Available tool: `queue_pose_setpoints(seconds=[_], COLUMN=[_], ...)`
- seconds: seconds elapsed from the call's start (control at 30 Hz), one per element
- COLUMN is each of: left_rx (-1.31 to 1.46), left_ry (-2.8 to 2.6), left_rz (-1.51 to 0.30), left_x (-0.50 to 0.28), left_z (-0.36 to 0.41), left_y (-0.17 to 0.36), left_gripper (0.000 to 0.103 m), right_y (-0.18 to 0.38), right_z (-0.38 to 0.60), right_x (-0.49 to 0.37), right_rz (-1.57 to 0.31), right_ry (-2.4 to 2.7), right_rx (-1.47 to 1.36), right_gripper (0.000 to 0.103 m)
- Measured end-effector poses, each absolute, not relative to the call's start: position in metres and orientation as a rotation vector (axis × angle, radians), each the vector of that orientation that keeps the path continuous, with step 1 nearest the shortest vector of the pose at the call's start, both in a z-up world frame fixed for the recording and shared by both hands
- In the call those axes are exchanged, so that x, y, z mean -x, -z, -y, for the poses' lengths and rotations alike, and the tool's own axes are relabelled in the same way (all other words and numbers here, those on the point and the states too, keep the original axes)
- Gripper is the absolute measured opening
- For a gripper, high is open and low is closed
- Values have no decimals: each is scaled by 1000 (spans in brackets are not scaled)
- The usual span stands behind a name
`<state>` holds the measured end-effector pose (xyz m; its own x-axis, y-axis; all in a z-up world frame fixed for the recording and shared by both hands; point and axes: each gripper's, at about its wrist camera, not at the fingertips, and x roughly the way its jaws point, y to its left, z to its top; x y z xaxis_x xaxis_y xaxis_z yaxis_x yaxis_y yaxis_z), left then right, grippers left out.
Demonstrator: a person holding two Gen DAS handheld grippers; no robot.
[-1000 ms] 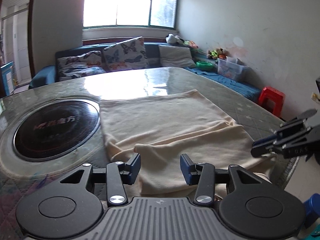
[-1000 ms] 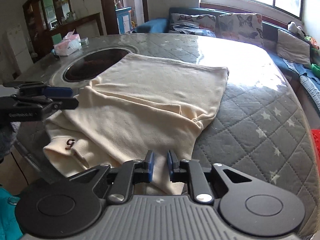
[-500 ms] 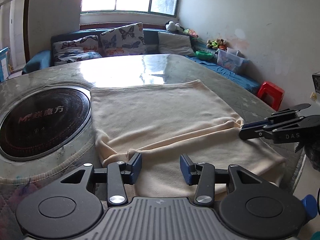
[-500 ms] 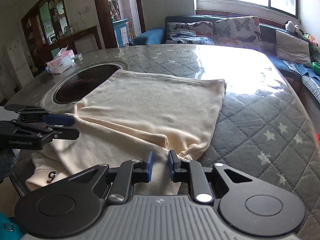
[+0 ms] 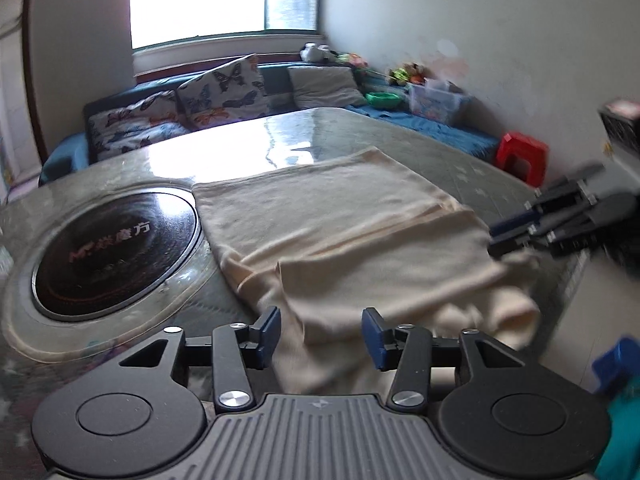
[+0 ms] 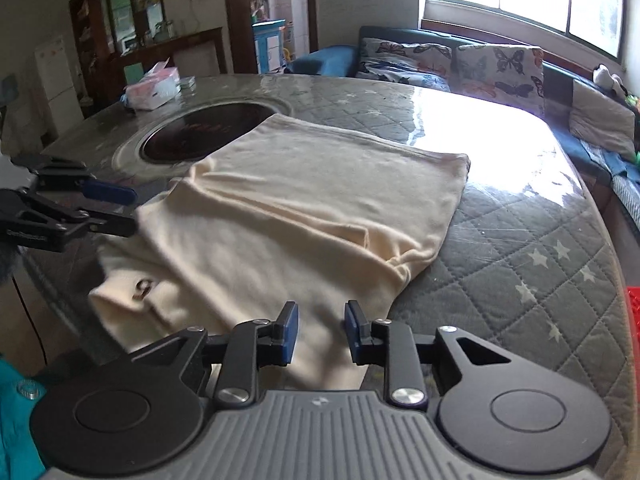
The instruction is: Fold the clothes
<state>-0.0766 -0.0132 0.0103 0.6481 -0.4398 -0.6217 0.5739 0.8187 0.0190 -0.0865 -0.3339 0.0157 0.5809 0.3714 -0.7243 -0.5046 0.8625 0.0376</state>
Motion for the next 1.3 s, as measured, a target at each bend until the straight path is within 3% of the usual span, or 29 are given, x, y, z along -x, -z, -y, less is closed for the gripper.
queue_pose_setpoints(seconds=[0.67,0.83,0.9,1.0,1.3], left_rx=[-476,-463,-429,-375,-269], left_ry=[742,755,749,738,712], left_rz=[-504,-478,-476,-474,-484], left_x=[124,123,119,112,83], left_z=[54,57,57,55,54], left_y=[18,20,15,8,-10], left_gripper=[52,31,16,11,9], right_y=[-18,-23,-24,-25,-15], right_z=[332,328,324,320,308], right_x=[126,132,136,142,140], right_rz=[-820,-805,-794,-777,-715], right_ry=[-534,-552,-569,-598,-637], right_rx=[295,329,358,401,440], right_gripper=[32,33,39,44,49])
